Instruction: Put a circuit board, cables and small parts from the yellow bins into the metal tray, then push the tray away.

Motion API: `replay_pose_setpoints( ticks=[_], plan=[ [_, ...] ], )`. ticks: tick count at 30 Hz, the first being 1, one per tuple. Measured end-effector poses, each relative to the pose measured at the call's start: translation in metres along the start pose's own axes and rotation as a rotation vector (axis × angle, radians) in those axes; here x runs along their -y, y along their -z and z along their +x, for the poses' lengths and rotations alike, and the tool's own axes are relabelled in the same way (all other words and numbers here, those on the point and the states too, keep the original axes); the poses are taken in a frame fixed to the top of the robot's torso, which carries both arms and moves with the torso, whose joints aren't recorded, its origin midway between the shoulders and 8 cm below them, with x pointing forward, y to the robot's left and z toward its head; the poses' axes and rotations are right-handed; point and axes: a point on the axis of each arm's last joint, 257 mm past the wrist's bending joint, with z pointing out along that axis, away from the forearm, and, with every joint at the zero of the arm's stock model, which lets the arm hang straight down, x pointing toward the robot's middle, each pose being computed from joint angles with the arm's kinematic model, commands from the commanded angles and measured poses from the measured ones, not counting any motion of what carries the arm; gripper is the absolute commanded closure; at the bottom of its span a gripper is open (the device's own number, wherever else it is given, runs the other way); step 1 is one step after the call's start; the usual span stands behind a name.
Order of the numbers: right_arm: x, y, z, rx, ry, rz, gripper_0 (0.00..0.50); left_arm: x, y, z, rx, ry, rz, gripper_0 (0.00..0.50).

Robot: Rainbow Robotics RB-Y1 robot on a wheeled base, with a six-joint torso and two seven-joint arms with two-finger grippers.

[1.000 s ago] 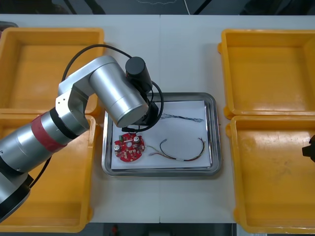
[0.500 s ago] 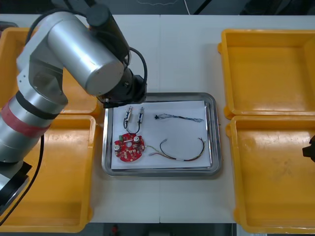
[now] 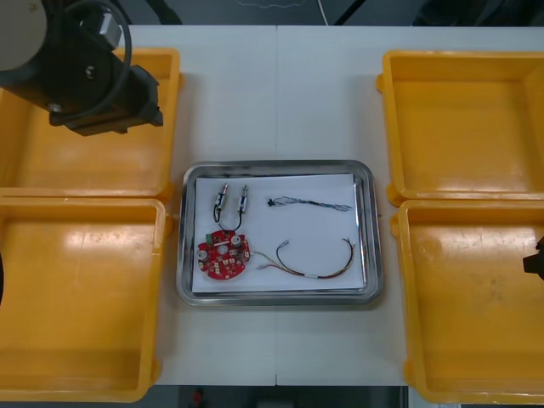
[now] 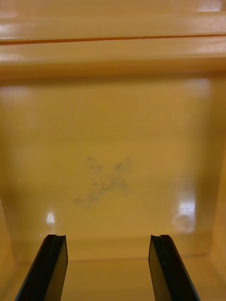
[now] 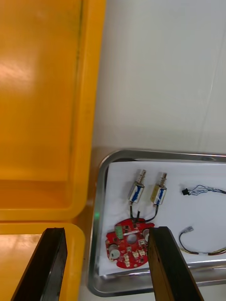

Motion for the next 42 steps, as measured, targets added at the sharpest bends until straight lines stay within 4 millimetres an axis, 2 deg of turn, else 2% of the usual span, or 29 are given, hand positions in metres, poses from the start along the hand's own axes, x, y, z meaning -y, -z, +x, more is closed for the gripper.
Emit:
replay_pose_setpoints(
  ticks=[3, 8, 13, 18, 24, 29, 34, 42],
  plan=[
    [-0.001, 0.000, 0.000, -0.001, 0.002, -0.005, 0.000, -0.013, 0.011, -0.010, 0.020, -0.059, -0.002, 0.000],
    [-0.011, 0.001, 0.002, -0.010, 0.016, -0.043, 0.000, -0.037, 0.020, -0.013, 0.021, -0.103, -0.006, 0.000],
    [-0.022, 0.006, 0.001, -0.019, 0.053, -0.086, 0.000, -0.072, 0.022, -0.003, 0.015, -0.057, -0.043, 0.000],
    [-0.046, 0.016, -0.010, -0.018, 0.114, -0.141, 0.000, -0.106, 0.020, 0.013, -0.005, -0.032, -0.083, 0.000],
    [-0.089, 0.021, -0.029, 0.004, 0.254, -0.190, 0.000, -0.141, 0.014, 0.038, -0.054, -0.091, -0.124, 0.000],
    [-0.136, 0.024, -0.037, 0.009, 0.407, -0.231, 0.000, -0.158, 0.015, 0.055, -0.068, -0.129, -0.144, 0.000],
    [-0.179, 0.025, -0.033, -0.004, 0.571, -0.252, 0.000, -0.173, 0.015, 0.073, -0.087, -0.103, -0.152, 0.000],
    [-0.231, 0.018, -0.019, -0.013, 0.785, -0.234, 0.000, -0.191, 0.010, 0.106, -0.140, -0.083, -0.177, 0.000]
  ],
)
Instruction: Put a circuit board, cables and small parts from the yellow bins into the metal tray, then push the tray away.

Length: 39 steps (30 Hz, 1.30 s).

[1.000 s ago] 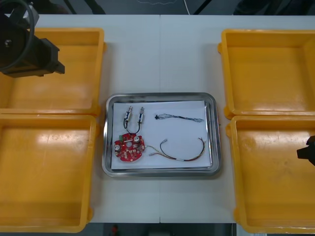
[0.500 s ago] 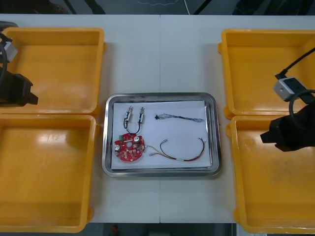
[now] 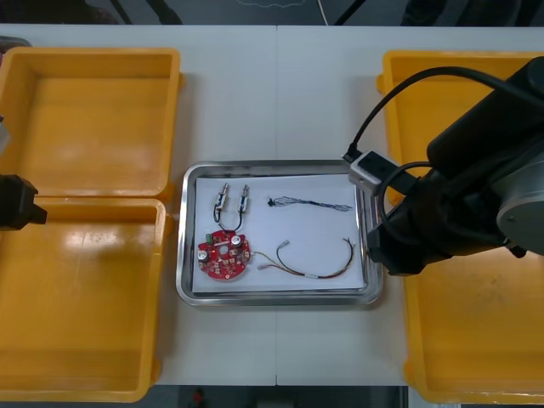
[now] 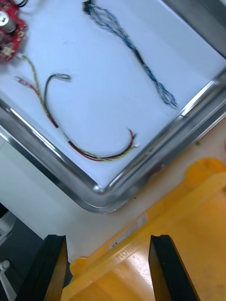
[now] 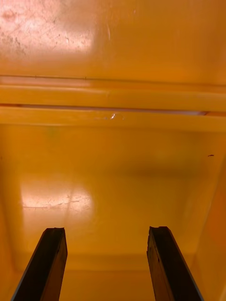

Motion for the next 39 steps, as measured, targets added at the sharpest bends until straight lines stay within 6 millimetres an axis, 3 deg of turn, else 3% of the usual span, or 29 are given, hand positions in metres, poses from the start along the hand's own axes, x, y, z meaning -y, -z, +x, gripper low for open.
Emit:
replay_pose_setpoints(
  ticks=[5, 12, 21, 25, 39],
  plan=[
    [-0.026, -0.016, -0.006, -0.038, 0.082, -0.023, 0.000, -0.002, 0.000, 0.007, -0.005, -0.001, -0.003, 0.000],
    [-0.040, -0.037, -0.014, -0.052, 0.308, 0.015, 0.000, -0.004, 0.002, 0.008, -0.003, -0.009, -0.009, 0.000],
    [-0.077, -0.073, -0.042, 0.007, 0.513, -0.020, 0.000, -0.002, 0.001, 0.011, -0.011, -0.011, -0.002, 0.000],
    [-0.087, -0.089, -0.039, -0.009, 0.624, -0.047, 0.000, -0.002, 0.001, 0.012, -0.012, -0.012, 0.000, 0.000],
    [-0.114, -0.126, -0.028, -0.035, 0.697, -0.039, 0.000, -0.002, 0.001, 0.012, -0.013, -0.012, 0.001, 0.000]
  ],
)
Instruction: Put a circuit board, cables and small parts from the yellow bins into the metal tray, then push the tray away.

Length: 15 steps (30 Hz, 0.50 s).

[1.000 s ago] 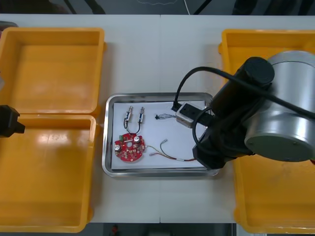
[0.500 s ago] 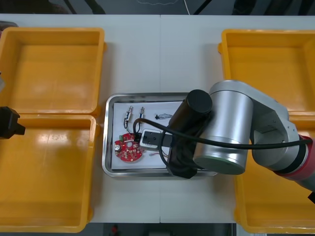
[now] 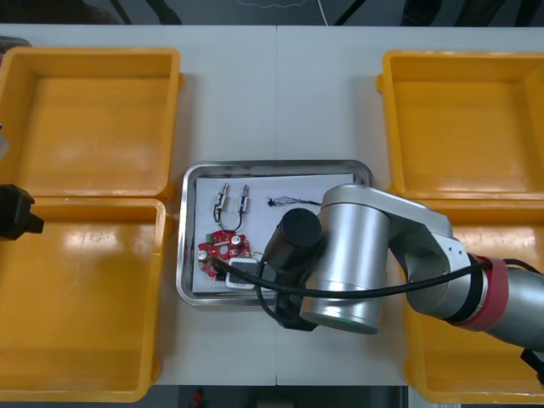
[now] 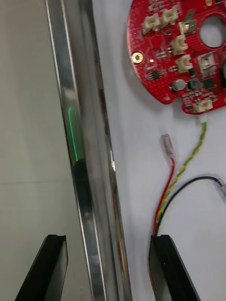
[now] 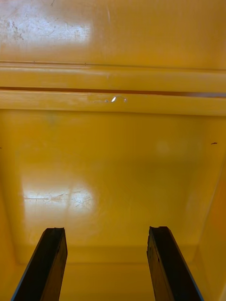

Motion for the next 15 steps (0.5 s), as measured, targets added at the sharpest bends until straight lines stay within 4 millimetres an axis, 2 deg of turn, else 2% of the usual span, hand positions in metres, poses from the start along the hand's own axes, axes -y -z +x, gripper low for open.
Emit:
replay_pose_setpoints(
  ticks=[15],
  plan=[
    [-0.020, -0.020, -0.015, -0.017, 0.046, -0.002, 0.000, 0.000, 0.000, 0.000, 0.000, 0.000, 0.000, 0.000]
  ],
)
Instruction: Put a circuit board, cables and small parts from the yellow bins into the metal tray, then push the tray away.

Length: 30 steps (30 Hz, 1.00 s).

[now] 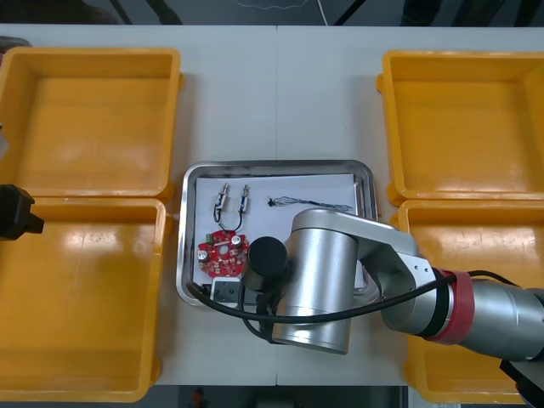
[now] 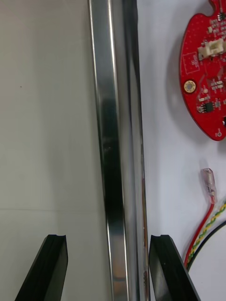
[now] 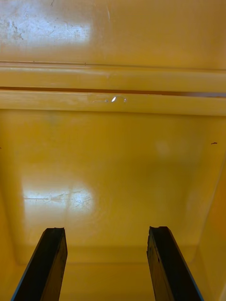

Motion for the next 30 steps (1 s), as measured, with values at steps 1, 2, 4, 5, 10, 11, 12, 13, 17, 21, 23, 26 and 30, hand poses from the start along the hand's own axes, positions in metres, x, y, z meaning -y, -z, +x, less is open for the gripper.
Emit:
replay_pose_setpoints(
  ticks=[1, 2, 4, 5, 10, 11, 12, 13, 17, 21, 23, 26, 30],
  plan=[
    [-0.001, -0.002, -0.002, 0.006, 0.002, -0.001, 0.000, 0.000, 0.000, 0.000, 0.000, 0.000, 0.000, 0.000],
    [-0.002, -0.004, -0.002, 0.009, 0.002, -0.003, 0.000, 0.000, 0.000, 0.000, 0.000, 0.000, 0.000, 0.000],
    [0.000, -0.009, -0.004, 0.019, -0.003, -0.001, 0.000, 0.000, 0.000, 0.000, 0.000, 0.000, 0.000, 0.000],
    [0.001, -0.011, -0.004, 0.020, -0.006, 0.003, 0.000, 0.000, 0.000, 0.000, 0.000, 0.000, 0.000, 0.000],
    [0.006, -0.019, 0.000, 0.009, -0.014, 0.013, 0.000, 0.000, 0.000, 0.000, 0.000, 0.000, 0.000, 0.000],
    [0.005, -0.019, 0.000, 0.008, -0.013, 0.012, 0.000, 0.000, 0.000, 0.000, 0.000, 0.000, 0.000, 0.000],
    [0.005, -0.019, 0.000, 0.008, -0.012, 0.012, 0.000, 0.000, 0.000, 0.000, 0.000, 0.000, 0.000, 0.000],
    [0.005, -0.019, 0.000, 0.008, -0.012, 0.012, 0.000, 0.000, 0.000, 0.000, 0.000, 0.000, 0.000, 0.000],
    [0.005, -0.020, 0.000, 0.007, -0.011, 0.011, 0.000, 0.000, 0.000, 0.000, 0.000, 0.000, 0.000, 0.000],
    [0.005, -0.020, 0.000, 0.007, -0.011, 0.011, 0.211, 0.000, 0.000, 0.000, 0.000, 0.000, 0.000, 0.000],
    [0.005, -0.020, 0.000, 0.006, -0.011, 0.013, 0.455, 0.000, 0.000, 0.000, 0.000, 0.000, 0.000, 0.000],
    [0.006, -0.019, 0.000, 0.005, -0.010, 0.017, 0.500, 0.000, 0.000, 0.000, 0.000, 0.000, 0.000, 0.000],
    [0.012, -0.017, -0.001, 0.006, -0.004, 0.032, 0.500, 0.000, 0.000, 0.000, 0.000, 0.000, 0.000, 0.000]
  ],
)
